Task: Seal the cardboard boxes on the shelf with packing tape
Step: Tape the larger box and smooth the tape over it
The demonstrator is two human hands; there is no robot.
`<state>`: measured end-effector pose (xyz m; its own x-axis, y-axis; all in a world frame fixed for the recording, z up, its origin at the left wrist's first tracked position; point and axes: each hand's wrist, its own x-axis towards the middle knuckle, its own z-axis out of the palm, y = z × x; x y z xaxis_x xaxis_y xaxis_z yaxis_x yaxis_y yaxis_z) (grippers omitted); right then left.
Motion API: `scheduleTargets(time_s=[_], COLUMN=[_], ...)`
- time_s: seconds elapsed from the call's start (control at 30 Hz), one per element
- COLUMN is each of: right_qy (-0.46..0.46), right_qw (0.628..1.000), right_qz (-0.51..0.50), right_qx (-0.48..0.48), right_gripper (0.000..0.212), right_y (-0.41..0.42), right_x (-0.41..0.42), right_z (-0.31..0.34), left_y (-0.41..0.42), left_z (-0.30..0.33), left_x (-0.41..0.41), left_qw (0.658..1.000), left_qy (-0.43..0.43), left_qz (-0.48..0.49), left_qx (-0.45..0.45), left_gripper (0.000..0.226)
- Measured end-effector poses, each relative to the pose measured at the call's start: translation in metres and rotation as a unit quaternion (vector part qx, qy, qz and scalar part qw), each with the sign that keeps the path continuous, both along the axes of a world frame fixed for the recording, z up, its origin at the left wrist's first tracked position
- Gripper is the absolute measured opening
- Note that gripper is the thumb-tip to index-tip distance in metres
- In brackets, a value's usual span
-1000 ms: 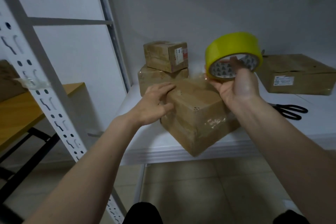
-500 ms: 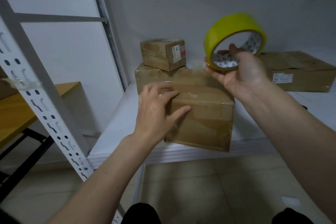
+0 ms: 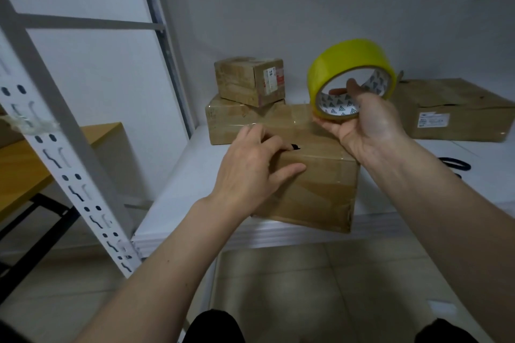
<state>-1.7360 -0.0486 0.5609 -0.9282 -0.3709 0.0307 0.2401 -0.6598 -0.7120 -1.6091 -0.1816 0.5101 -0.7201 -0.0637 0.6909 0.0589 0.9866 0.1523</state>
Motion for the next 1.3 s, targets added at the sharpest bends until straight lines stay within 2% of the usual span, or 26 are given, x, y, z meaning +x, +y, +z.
scheduleTargets(time_s=[0.1,0.2,0.3,0.4,0.47,0.53,0.57,0.63,0.73,0.8,0.9,1.0,1.1,1.23,1.3], right_qy=[-0.004,-0.011,-0.015,-0.011,-0.011,-0.011,-0.008,0.006,0.018,0.016,0.015,0.012,0.008,0.010,0.006], right_qw=[1.000,0.999,0.999,0.999,0.999,0.999,0.999,1.000,1.000,1.000,1.000,1.000,1.000,0.999,0.999], right_qz=[0.000,0.002,0.003,0.005,0.006,0.009,0.011,0.009,0.005,0.007,0.009,0.010,0.015,0.016,0.016], right_qx=[-0.016,-0.033,-0.039,-0.040,-0.042,-0.044,-0.041,-0.026,-0.013,-0.014,-0.015,-0.012,-0.020,-0.028,-0.032], right_gripper=[0.027,0.027,0.032,0.032,0.032,0.031,0.028,0.015,0.005,0.004,0.006,0.007,0.006,0.007,0.006], right_y=[0.002,0.003,0.002,0.001,0.001,0.001,0.000,0.000,0.001,0.002,0.002,0.002,0.003,0.005,0.007], right_x=[-0.001,-0.002,-0.003,-0.002,-0.002,-0.002,-0.001,-0.001,0.000,0.000,0.001,0.002,0.004,0.005,0.003], right_z=[-0.002,-0.002,-0.003,-0.003,-0.003,-0.003,-0.003,-0.002,-0.002,-0.001,-0.001,0.000,0.000,0.000,-0.001], left_y=[0.000,-0.006,-0.006,-0.003,0.005,0.016,0.018,0.022,0.020,0.017,0.013,0.009,0.006,0.006,0.002], left_z=[-0.004,-0.009,-0.009,0.003,0.015,0.027,0.032,0.043,0.053,0.052,0.054,0.057,0.054,0.051,0.050], left_x=[-0.001,0.000,0.000,-0.006,-0.010,-0.013,-0.016,-0.025,-0.031,-0.026,-0.017,-0.012,-0.013,-0.015,-0.015], left_qw=[0.998,0.988,0.994,0.998,0.996,0.982,0.970,0.948,0.942,0.951,0.957,0.949,0.945,0.920,0.906], left_qy=[0.012,0.066,0.089,0.061,0.002,-0.117,-0.177,-0.277,-0.326,-0.305,-0.254,-0.199,-0.150,-0.121,-0.041], left_qz=[-0.023,-0.033,-0.011,0.008,0.042,0.097,0.120,0.123,0.071,0.033,-0.026,-0.065,-0.057,-0.045,-0.025], left_qx=[0.061,0.134,0.067,-0.018,-0.072,-0.108,-0.115,-0.098,-0.017,0.048,0.135,0.237,0.284,0.371,0.420], left_gripper=[0.050,0.048,0.047,0.052,0.062,0.070,0.067,0.056,0.044,0.034,0.008,0.012,0.013,0.007,0.011])
